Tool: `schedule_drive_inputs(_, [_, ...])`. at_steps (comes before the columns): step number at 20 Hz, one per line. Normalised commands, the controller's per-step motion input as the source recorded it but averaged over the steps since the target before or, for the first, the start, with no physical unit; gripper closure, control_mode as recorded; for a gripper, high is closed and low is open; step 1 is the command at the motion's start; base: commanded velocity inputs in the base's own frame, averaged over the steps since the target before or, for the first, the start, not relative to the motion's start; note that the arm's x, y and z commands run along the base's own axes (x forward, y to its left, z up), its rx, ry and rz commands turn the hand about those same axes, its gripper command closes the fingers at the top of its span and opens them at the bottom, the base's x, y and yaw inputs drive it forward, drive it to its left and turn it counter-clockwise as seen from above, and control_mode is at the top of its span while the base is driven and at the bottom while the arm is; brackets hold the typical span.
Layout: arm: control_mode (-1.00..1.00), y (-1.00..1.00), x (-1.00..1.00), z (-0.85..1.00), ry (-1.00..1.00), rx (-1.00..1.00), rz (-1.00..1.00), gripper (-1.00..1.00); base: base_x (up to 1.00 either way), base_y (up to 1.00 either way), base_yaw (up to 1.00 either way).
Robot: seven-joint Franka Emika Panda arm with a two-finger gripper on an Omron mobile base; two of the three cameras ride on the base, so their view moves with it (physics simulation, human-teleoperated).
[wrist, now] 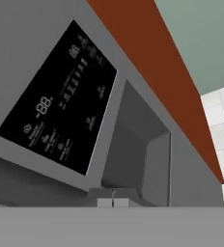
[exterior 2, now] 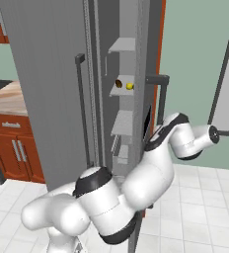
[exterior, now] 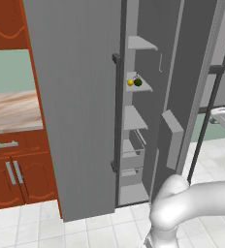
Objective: Take the lime and lemon from the highest rack and move them to the second highest rack where the garlic and sweet potato are located, to maximize freezer space. Close the freezer door after rearranging.
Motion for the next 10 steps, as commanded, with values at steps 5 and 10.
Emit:
schedule_drive_inputs(5, [-1.00, -0.21, 0.42, -0.18, 0.00, 0.02, 0.03, 1.00, 0.00, 0.00, 0.00])
schedule_drive_inputs(10, [-1.00, 0.34, 0.20, -0.16, 0.00, 0.03, 0.10, 1.00, 0.00, 0.00, 0.00])
